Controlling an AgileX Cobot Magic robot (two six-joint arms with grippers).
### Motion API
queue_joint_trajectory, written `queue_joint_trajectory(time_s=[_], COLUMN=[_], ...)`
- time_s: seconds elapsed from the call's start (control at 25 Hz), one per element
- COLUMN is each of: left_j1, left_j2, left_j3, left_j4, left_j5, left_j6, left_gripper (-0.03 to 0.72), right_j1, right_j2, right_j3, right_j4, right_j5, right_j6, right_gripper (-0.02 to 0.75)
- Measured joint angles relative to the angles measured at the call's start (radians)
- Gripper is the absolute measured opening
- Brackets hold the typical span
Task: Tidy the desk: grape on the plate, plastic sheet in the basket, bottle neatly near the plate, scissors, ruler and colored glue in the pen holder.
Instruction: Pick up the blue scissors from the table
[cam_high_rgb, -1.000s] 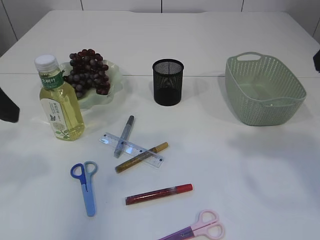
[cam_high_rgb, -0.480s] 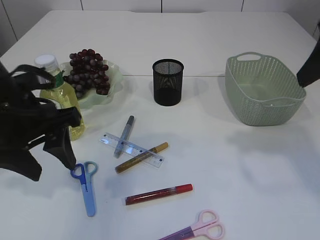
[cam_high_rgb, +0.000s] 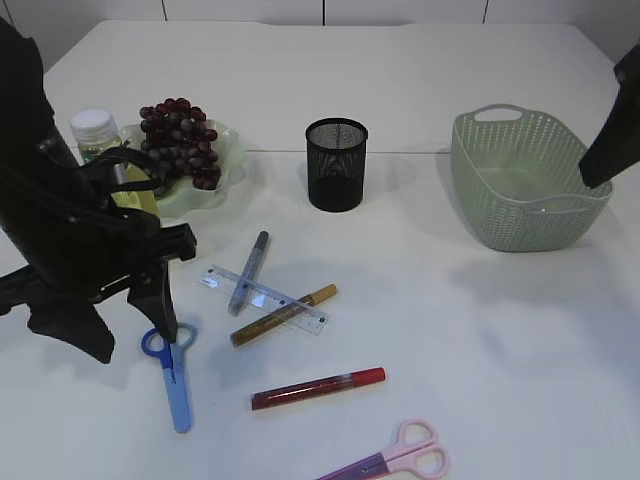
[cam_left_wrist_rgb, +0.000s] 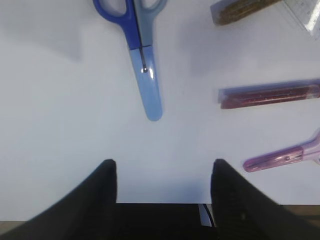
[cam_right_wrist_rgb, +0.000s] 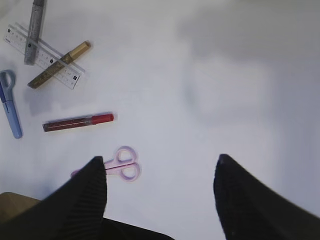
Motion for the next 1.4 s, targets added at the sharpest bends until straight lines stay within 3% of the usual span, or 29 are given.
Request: queue_joint_trajectory(time_s=[0.32,0.64,1.4], left_j1=[-0.009,-0.142,-0.151], left_j2=[0.008,0.031,0.203], left_j3=[0.0,0.0,0.0], left_j4=[0.028,0.284,0.22], left_j5=[-0.023,-0.074,-0.107], left_j6=[-0.045,-0.358,-0.415], left_gripper=[0.435,0.435,0.435], right_j1=[0.0,0.0,0.0], right_j2=[0.0,0.0,0.0], right_j3=[0.0,0.0,0.0], right_j4=[0.0,0.0,0.002], right_j5=[-0.002,-0.002,-0.002], right_j6=[-0.001,-0.002,-0.004], right_gripper=[0.524,0.524,0.524])
